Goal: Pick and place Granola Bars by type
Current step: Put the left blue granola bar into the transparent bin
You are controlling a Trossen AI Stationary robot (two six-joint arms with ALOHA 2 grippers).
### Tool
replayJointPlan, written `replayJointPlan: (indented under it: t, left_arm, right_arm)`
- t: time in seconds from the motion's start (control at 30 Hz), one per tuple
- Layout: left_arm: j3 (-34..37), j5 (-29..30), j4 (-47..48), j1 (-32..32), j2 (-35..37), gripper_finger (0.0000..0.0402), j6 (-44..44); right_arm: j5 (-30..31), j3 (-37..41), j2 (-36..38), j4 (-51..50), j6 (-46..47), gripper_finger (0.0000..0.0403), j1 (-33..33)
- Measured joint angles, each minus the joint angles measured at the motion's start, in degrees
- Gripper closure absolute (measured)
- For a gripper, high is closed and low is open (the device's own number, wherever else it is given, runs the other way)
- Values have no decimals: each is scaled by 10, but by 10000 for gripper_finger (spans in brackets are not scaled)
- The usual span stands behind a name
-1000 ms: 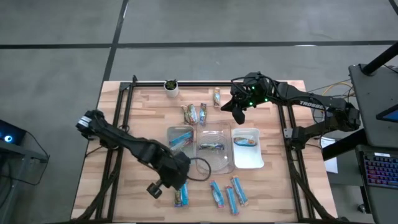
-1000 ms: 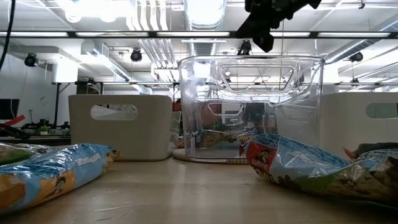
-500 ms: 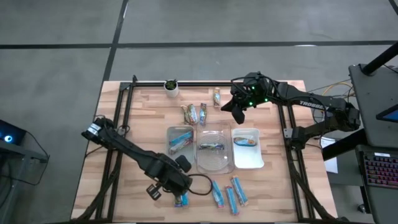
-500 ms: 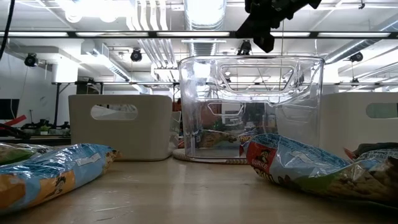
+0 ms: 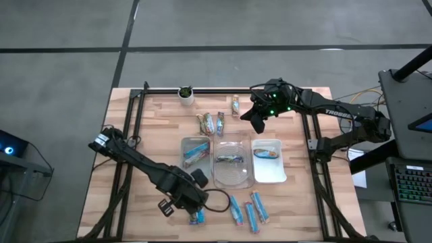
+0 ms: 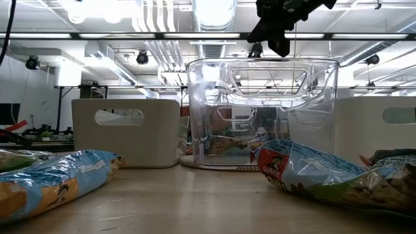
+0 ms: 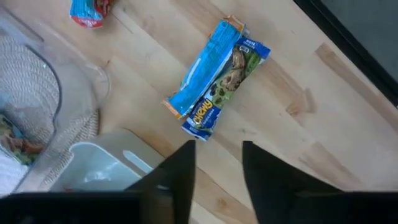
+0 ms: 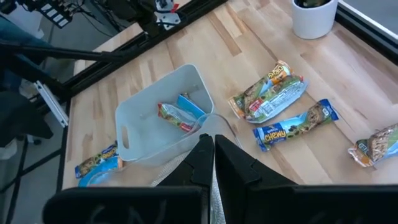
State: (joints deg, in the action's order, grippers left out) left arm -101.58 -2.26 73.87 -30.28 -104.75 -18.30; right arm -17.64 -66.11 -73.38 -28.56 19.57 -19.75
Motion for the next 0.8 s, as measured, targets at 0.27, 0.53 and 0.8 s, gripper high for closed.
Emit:
replayJointPlan:
  t: [0.27, 0.53, 0.8]
  left_arm:
    - [6, 4, -28, -18, 0, 214, -59]
    - [7, 12, -59, -25, -23, 196, -86]
    - [7, 10, -64, -27, -69, 195, -168]
  right_arm:
    - [4, 0, 0, 0, 4, 394, 0]
    - [4, 0, 0, -2, 4, 394, 0]
    - [12, 0, 0, -14, -1, 394, 0]
